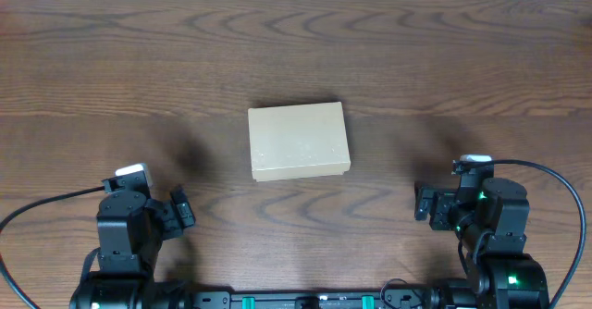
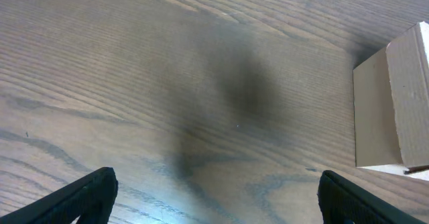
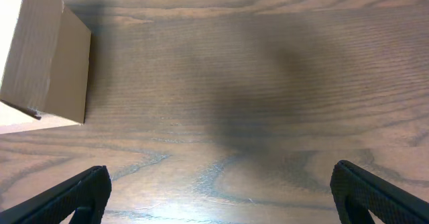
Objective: Pack container
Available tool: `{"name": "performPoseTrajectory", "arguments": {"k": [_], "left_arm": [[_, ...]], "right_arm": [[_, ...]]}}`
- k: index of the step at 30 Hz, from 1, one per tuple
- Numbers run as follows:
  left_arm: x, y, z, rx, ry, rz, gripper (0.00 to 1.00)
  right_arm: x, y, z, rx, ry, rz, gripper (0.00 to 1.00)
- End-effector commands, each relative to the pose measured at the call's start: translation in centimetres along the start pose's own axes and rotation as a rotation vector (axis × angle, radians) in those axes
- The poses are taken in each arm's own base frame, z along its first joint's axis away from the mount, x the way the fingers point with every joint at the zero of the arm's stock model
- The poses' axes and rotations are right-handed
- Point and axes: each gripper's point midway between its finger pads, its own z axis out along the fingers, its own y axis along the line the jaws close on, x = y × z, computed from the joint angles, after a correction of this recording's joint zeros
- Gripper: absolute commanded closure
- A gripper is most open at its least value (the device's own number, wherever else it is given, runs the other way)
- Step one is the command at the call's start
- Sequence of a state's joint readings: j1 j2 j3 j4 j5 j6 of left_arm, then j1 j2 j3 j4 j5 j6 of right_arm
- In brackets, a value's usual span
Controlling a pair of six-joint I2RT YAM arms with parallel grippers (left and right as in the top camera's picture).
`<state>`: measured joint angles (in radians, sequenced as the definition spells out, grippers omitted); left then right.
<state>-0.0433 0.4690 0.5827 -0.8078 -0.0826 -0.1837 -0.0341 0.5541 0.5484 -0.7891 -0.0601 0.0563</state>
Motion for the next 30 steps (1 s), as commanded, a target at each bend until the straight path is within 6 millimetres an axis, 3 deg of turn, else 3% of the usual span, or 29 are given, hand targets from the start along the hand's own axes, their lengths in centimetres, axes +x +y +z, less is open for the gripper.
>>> {"name": "performPoseTrajectory", "arguments": {"k": [1, 6, 13, 15, 24, 30], "left_arm": [[0.1, 0.2, 0.0, -0.012, 0.000, -0.004, 0.04], [0.1, 0.2, 0.0, -0.012, 0.000, -0.004, 0.05], [0.1, 0.2, 0.0, -0.012, 0.000, -0.004, 0.05], [0.2, 0.2, 0.0, -0.012, 0.000, -0.004, 0.05], [0.1, 0.2, 0.0, -0.012, 0.000, -0.004, 0.05], [0.2, 0.2, 0.0, -0.012, 0.000, -0.004, 0.05]], "right_arm": [[0.2, 0.3, 0.0, -0.014, 0.003, -0.011, 0.01], [-0.6, -0.2, -0.5, 0.022, -0.049, -0.060, 0.01], [-6.9, 2.4, -4.2, -0.028, -0.491, -0.295, 0.01], [-7.5, 2.9, -4.2, -0.033, -0.581, -0.330, 0.01], [-4.7, 3.6, -0.1, -0.073, -0.634, -0.337, 0.01], [-3.7, 3.5, 1.2, -0.072, -0.672, -0.336, 0.01]]}}
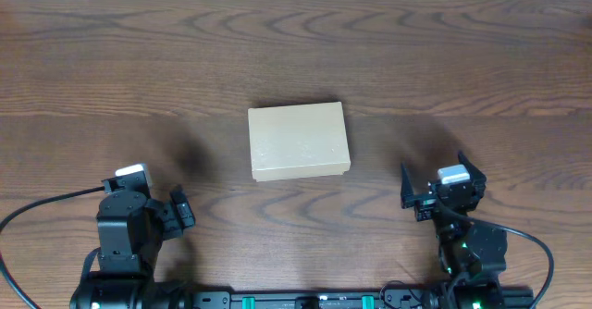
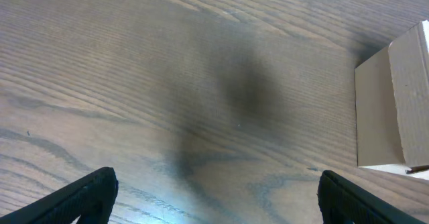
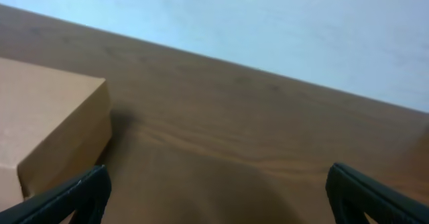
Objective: Pack container
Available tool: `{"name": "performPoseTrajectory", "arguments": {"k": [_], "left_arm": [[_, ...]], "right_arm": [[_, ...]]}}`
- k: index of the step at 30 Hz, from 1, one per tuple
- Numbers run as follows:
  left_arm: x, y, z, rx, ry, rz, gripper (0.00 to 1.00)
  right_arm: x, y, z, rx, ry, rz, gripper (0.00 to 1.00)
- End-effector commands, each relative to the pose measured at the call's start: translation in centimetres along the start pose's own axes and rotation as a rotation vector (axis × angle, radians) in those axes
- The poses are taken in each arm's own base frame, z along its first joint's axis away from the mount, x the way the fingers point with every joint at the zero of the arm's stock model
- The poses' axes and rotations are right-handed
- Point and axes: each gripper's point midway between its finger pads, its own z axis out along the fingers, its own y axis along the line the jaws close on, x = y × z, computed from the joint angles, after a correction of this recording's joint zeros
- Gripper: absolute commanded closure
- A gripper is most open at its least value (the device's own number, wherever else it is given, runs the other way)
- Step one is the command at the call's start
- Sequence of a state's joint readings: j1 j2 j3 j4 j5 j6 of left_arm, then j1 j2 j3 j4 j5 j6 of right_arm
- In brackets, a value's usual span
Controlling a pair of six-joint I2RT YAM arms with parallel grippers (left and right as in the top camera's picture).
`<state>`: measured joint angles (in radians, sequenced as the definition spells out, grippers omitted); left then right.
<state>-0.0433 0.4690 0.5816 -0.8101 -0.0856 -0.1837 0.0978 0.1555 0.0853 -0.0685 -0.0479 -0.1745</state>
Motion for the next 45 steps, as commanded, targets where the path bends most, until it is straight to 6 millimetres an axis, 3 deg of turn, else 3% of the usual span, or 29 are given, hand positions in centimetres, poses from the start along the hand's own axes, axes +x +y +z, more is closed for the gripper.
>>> {"name": "performPoseTrajectory", "arguments": {"k": [1, 7, 10, 45], "left_arm": [[0.1, 0.1, 0.0, -0.008, -0.003, -0.005, 0.05], [0.1, 0.1, 0.0, -0.008, -0.003, -0.005, 0.05], [0.1, 0.1, 0.0, -0.008, -0.003, -0.005, 0.05], [0.1, 0.1, 0.0, -0.008, -0.003, -0.005, 0.05]], "right_arm": [[0.8, 0.4, 0.1, -0.003, -0.023, -0.017, 0.01], [0.8, 0.1, -0.1, 0.018, -0.054, -0.029, 0.01], [1.7, 0.3, -0.1, 0.011, -0.017, -0.016, 0.01], [1.7, -1.9, -0.3, 0.135, -0.025, 0.182, 0.01]]}}
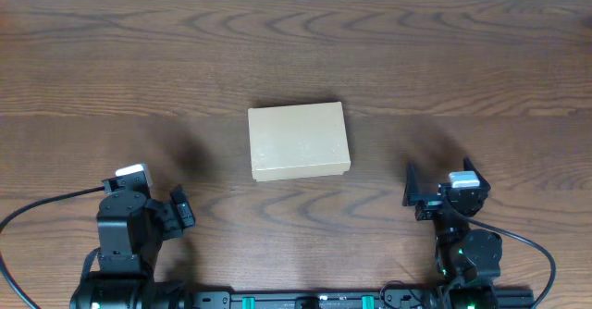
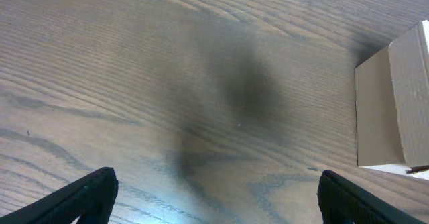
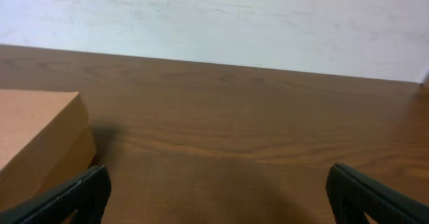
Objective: Pack container
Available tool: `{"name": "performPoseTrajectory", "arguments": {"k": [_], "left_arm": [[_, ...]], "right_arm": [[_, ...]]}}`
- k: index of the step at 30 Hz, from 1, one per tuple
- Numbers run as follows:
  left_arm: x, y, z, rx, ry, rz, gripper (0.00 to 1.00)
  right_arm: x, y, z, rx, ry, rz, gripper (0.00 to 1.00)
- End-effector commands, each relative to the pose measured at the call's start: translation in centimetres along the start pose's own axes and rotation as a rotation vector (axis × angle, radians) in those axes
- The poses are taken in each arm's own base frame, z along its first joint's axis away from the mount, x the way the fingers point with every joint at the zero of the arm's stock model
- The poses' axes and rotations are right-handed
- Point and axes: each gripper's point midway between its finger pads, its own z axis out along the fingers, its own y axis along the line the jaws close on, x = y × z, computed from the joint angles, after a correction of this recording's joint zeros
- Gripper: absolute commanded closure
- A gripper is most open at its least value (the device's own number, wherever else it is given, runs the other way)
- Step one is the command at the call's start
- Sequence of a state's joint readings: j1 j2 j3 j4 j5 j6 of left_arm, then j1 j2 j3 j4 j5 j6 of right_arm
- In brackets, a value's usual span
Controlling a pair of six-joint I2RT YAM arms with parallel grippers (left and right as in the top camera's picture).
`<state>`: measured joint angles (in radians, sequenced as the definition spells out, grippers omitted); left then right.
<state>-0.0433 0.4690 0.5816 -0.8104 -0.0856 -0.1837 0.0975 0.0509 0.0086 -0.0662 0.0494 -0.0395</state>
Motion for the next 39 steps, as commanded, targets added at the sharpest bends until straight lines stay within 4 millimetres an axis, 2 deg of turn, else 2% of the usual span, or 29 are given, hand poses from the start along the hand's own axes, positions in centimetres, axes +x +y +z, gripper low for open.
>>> {"name": "performPoseTrajectory", "arguments": {"k": [1, 6, 39], "left_arm": [[0.07, 0.14, 0.00, -0.008, -0.003, -0.005, 0.05], [0.05, 0.13, -0.01, -0.008, -0.003, -0.005, 0.04], [0.34, -0.05, -0.12, 0.008, 0.003, -0.009, 0.04]], "right_arm": [[-0.06, -0.68, -0.06, 0.044, -0.007, 0.057, 0.01], [-0.10, -1.22, -0.09, 0.074, -0.010, 0.088, 0.01], [-0.09, -1.07, -0.07, 0.066, -0.009, 0.087, 0.01]]}}
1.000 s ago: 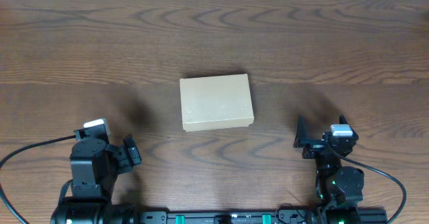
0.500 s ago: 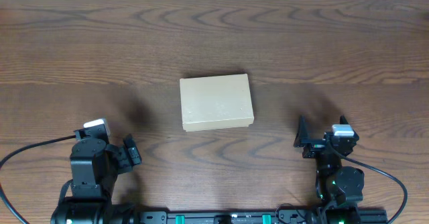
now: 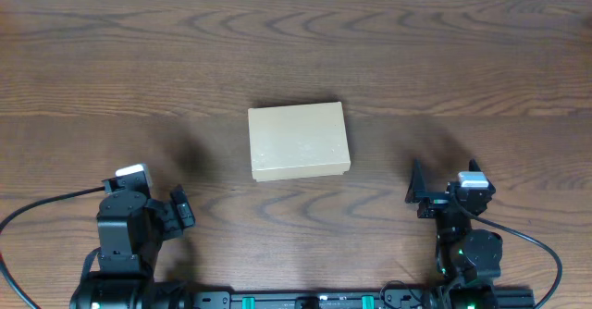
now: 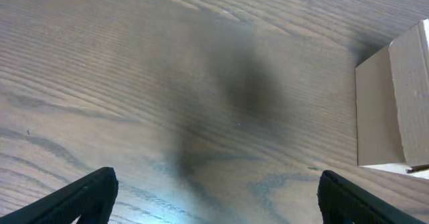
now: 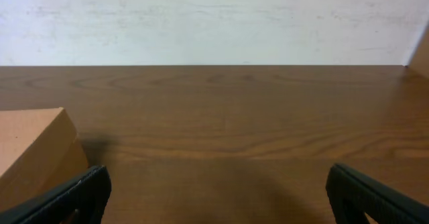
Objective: Pack container
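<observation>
A closed tan cardboard box [image 3: 299,142] lies flat in the middle of the wooden table [image 3: 481,59]. My left gripper [image 3: 180,209] sits near the front edge, left of the box, pointing down at bare wood. It is open [image 4: 214,198] and holds nothing; the box's side [image 4: 392,103] shows at the right of the left wrist view. My right gripper [image 3: 450,191] is front right of the box and points level across the table. It is also open [image 5: 216,192] and holds nothing, with the box's corner [image 5: 33,150] at its left.
A white wall [image 5: 214,19] rises behind the table's far edge. Black cables [image 3: 37,207] loop from both arm bases along the front edge. Wide stretches of bare wood lie around the box on all sides.
In the right wrist view the far table edge is now level and the box corner sits further left. The right wrist has shifted slightly to the right. The left arm and the box are unchanged.
Both grippers first hung open near the front edge, looking down at the table on either side of the box. Then the right gripper was tilted up, facing the far wall, and nearer the box. It has levelled out since. The box stayed put.
</observation>
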Available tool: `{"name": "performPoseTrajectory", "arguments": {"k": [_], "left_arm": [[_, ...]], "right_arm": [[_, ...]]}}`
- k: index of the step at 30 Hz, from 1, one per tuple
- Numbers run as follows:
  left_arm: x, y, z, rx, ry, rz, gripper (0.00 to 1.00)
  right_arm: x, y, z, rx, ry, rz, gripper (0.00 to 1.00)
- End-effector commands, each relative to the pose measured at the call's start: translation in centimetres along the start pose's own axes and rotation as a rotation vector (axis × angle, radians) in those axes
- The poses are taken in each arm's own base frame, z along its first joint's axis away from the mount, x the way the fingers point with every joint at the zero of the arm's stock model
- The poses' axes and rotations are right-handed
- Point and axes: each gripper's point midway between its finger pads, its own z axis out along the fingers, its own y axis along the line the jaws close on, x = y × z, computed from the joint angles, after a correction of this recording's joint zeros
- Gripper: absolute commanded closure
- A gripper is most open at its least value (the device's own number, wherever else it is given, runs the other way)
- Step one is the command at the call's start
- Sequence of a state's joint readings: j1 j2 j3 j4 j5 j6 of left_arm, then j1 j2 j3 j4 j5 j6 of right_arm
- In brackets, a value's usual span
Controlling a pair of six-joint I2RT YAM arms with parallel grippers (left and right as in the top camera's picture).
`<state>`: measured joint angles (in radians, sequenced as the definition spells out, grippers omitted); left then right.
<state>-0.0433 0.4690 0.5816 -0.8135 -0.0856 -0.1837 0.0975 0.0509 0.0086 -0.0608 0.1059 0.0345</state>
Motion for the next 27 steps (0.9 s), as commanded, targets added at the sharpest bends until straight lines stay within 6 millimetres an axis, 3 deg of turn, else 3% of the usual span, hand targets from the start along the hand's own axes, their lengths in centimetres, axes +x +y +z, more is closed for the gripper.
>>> {"name": "performPoseTrajectory", "arguments": {"k": [1, 5, 12, 18, 27], "left_arm": [[0.4, -0.6, -0.2, 0.047, -0.001, -0.013, 0.04], [-0.5, -2.6, -0.2, 0.181, -0.119, 0.005, 0.05], [-3.8, -3.0, 0.7, 0.210, -0.435, 0.046, 0.04], [-3.6, -1.5, 2.2, 0.129, -0.513, 0.034, 0.05], [-4.4, -1.7, 2.5, 0.110, -0.668, 0.152, 0.05]], "right_arm": [[0.0, -0.1, 0.0, 0.009, -0.004, 0.013, 0.01], [0.0, -0.1, 0.0, 0.009, -0.004, 0.013, 0.01], [0.0, -0.1, 0.0, 0.009, -0.004, 0.013, 0.01], [0.0, -0.1, 0.0, 0.009, -0.005, 0.013, 0.01], [0.0, -0.1, 0.0, 0.009, -0.004, 0.013, 0.01]]}}
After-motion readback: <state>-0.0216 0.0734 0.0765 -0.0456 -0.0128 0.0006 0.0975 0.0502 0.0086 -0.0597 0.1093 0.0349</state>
